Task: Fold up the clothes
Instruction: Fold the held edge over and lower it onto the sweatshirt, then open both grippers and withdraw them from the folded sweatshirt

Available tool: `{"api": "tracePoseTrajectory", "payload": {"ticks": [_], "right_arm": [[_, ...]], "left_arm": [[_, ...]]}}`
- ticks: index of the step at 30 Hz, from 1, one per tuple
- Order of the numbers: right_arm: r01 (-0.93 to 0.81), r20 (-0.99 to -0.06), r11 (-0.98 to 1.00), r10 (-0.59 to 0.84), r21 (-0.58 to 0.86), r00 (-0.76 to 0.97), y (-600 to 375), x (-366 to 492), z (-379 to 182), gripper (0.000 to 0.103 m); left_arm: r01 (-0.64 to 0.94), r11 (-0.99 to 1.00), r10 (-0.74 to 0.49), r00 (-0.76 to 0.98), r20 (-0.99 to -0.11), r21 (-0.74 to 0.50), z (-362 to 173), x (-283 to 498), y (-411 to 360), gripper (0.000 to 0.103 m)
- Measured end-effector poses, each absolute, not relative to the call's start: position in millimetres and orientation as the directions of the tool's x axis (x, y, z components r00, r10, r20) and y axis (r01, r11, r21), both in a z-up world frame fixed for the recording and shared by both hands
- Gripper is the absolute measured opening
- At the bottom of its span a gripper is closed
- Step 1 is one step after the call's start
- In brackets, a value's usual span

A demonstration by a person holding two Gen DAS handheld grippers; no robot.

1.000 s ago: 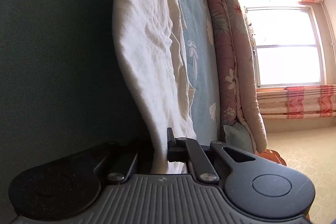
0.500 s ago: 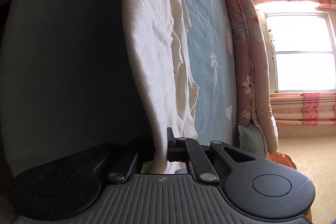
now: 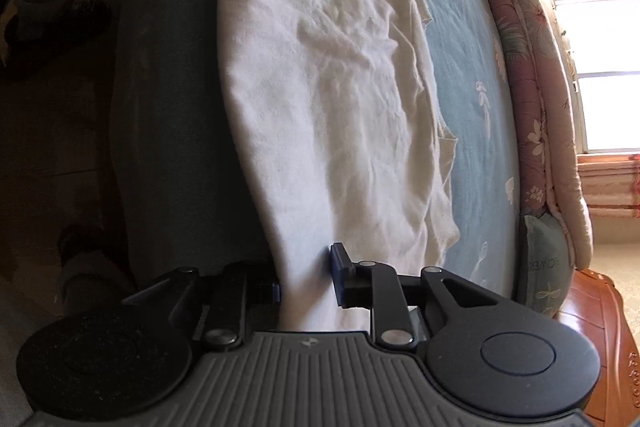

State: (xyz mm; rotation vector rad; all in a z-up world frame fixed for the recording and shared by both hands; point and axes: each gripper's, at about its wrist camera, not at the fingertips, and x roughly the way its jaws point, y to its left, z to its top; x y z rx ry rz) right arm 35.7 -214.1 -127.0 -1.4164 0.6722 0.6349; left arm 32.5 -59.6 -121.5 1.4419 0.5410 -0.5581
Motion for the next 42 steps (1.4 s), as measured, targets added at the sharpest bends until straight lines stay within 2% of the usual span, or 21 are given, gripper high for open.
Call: {"api": "tracePoseTrajectory", "payload": {"ticks": [3,5,8,10,12,14,17,21,24,28,30,31,32,34,36,39,42], "right_arm": [[-0.790,-0.791,0.079,0.020,-0.609,0.612,-227,29,-116,0.029],[-0.817,-0.820,0.121,0.040,-0.564,0.571,-239,27,-101,0.033],[-0.833,-0.842,0.227,0.084,-0.505,0.533,-258,30,-74,0.039],[-0.832,-0.845,0.309,0.132,-0.462,0.518,-268,38,-55,0.041],[-0.823,-0.837,0.389,0.194,-0.414,0.512,-273,47,-37,0.045],[-0.799,-0.813,0.466,0.245,-0.379,0.529,-275,60,-23,0.053],[-0.765,-0.802,0.552,0.264,-0.331,0.537,-273,67,-27,0.054],[-0.756,-0.827,0.573,0.222,-0.318,0.516,-270,70,-61,0.054],[-0.752,-0.852,0.577,0.173,-0.319,0.494,-279,80,-85,0.053],[-0.729,-0.830,0.629,0.233,-0.268,0.507,-288,84,-74,0.053],[-0.708,-0.801,0.663,0.273,-0.244,0.532,-287,92,-62,0.054],[-0.693,-0.786,0.685,0.294,-0.223,0.544,-286,98,-58,0.056],[-0.677,-0.769,0.708,0.314,-0.201,0.556,-286,104,-53,0.061],[-0.637,-0.748,0.757,0.336,-0.148,0.573,-284,118,-53,0.065],[-0.594,-0.748,0.800,0.346,-0.080,0.567,-283,129,-61,0.065],[-0.514,-0.759,0.858,0.337,0.004,0.557,-283,142,-82,0.066],[-0.455,-0.736,0.889,0.339,0.047,0.586,-292,135,-99,0.076]], "left_arm": [[0.745,0.117,-0.066,0.666,-0.743,0.657,-99,24,-51,0.012],[0.790,0.194,-0.094,0.605,-0.790,0.582,-81,23,-42,0.012],[0.775,0.335,-0.117,0.599,-0.792,0.536,-48,36,-27,0.015],[0.741,0.423,-0.134,0.621,-0.772,0.522,-30,49,-20,0.030],[0.707,0.515,-0.164,0.636,-0.754,0.484,-20,66,-19,0.040],[0.696,0.573,-0.184,0.624,-0.760,0.433,-20,76,-20,0.041],[0.705,0.603,-0.183,0.578,-0.796,0.373,-40,80,-24,0.041],[0.726,0.609,-0.136,0.493,-0.859,0.320,-81,58,-12,0.041],[0.691,0.675,-0.185,0.498,-0.847,0.259,-71,58,5,0.041],[0.654,0.734,-0.230,0.489,-0.841,0.180,-45,72,21,0.042],[0.590,0.797,-0.267,0.533,-0.803,0.127,-27,91,28,0.046],[0.555,0.827,-0.286,0.551,-0.784,0.088,-24,102,31,0.050],[0.519,0.854,-0.303,0.566,-0.766,0.045,-22,114,33,0.051],[0.446,0.893,-0.336,0.587,-0.737,-0.052,-22,137,37,0.051],[0.389,0.909,-0.370,0.578,-0.727,-0.153,-35,154,41,0.052],[0.301,0.927,-0.363,0.568,-0.739,-0.225,-64,165,49,0.056],[0.213,0.938,-0.348,0.564,-0.749,-0.275,-81,168,59,0.055]]}}
